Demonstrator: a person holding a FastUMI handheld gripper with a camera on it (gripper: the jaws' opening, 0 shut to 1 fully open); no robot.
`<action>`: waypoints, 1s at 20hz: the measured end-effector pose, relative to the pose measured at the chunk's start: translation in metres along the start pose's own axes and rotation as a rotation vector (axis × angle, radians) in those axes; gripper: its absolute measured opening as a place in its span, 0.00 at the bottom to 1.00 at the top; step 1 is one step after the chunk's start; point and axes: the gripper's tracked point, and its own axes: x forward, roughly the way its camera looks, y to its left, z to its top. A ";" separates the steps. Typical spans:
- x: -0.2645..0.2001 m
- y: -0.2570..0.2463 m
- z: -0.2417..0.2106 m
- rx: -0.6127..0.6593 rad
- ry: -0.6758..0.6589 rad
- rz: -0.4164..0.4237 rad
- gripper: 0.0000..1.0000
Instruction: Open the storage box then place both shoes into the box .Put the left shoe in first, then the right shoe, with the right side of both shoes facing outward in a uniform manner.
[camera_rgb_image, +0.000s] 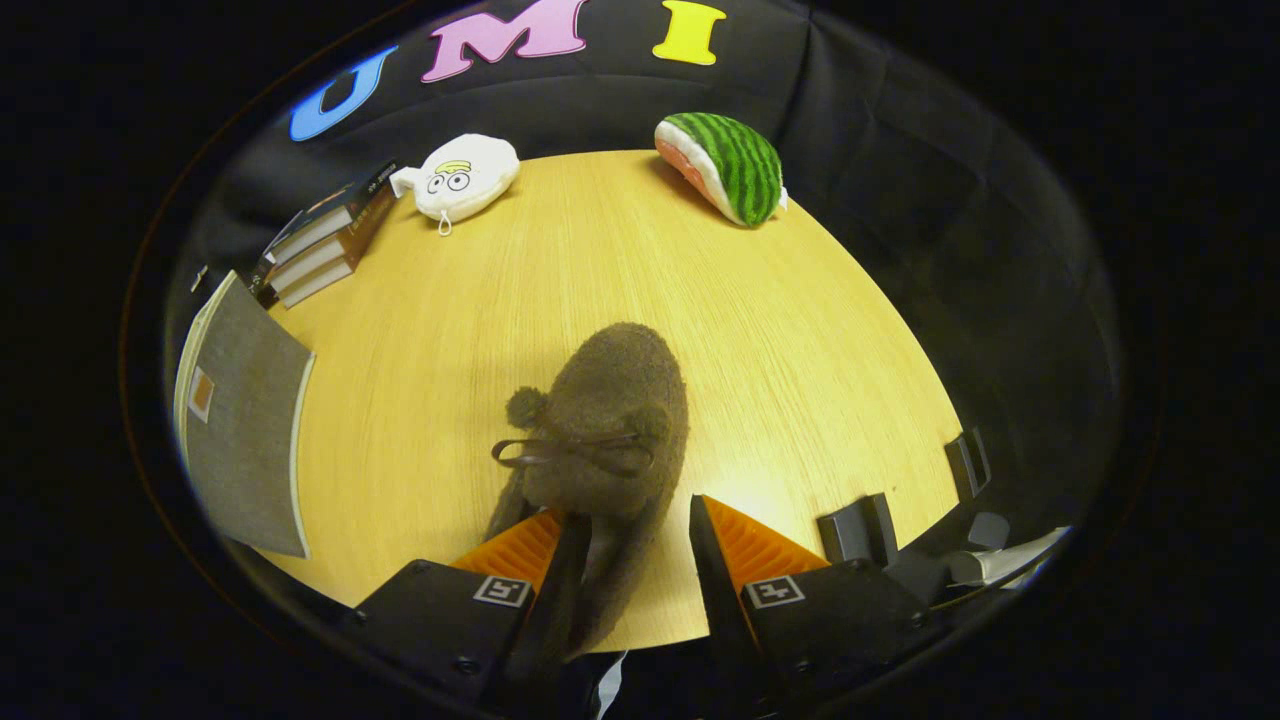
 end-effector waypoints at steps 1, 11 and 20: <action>0.006 0.000 0.006 -0.010 -0.018 -0.011 0.58; -0.013 0.012 0.035 0.002 -0.053 0.006 0.05; -0.117 0.128 0.098 0.003 -0.109 0.245 0.05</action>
